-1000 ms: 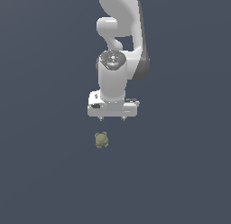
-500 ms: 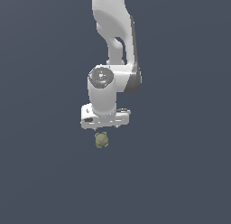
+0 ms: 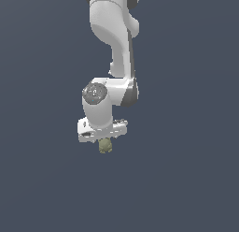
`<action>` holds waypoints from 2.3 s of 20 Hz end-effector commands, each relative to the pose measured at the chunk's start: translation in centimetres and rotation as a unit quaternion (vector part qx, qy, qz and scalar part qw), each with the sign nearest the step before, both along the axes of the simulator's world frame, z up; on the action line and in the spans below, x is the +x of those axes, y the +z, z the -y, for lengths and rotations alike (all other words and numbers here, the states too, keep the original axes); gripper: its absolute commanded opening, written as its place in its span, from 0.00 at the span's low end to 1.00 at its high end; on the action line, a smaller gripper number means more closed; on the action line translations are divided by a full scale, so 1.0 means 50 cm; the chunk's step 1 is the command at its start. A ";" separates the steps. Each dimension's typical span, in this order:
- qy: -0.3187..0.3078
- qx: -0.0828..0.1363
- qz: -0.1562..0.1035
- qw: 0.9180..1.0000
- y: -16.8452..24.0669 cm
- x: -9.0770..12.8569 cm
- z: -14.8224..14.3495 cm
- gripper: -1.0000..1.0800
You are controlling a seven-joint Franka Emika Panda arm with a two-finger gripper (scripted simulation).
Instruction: Pick up the object and move it to a goal position.
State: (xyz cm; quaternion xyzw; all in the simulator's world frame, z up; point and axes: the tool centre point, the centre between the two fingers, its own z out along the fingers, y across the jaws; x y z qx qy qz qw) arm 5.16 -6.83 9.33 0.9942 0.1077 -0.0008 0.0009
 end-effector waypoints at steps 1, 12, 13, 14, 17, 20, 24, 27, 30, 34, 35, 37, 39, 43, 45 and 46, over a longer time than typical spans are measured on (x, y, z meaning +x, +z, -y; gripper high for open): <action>0.005 0.001 0.001 1.000 -0.006 0.004 0.004 0.96; 0.005 0.001 0.000 1.000 -0.054 0.002 0.006 0.96; 0.005 0.001 0.001 1.000 -0.066 0.002 0.005 0.96; 0.005 0.001 0.001 1.000 -0.077 0.002 0.006 0.96; 0.006 0.001 0.001 1.000 -0.100 0.002 0.005 0.96; 0.006 0.001 0.001 1.000 -0.108 0.003 0.006 0.96; 0.006 0.001 0.001 1.000 -0.108 0.004 0.006 0.00; 0.006 0.001 0.001 1.000 -0.108 0.004 0.006 0.00; 0.006 0.001 0.001 1.000 -0.108 0.004 0.006 0.00; 0.006 0.001 0.001 1.000 -0.107 0.004 0.006 0.00; 0.006 0.001 0.001 1.000 -0.107 0.003 0.006 0.00; 0.006 0.001 0.001 1.000 -0.106 0.000 0.005 0.00; 0.006 0.001 0.001 1.000 -0.104 -0.005 0.004 0.00; 0.006 0.001 0.001 1.000 -0.098 -0.022 0.000 0.00; 0.006 0.001 0.001 1.000 -0.094 -0.033 -0.002 0.00; 0.006 0.001 0.001 1.000 -0.091 -0.040 -0.004 0.00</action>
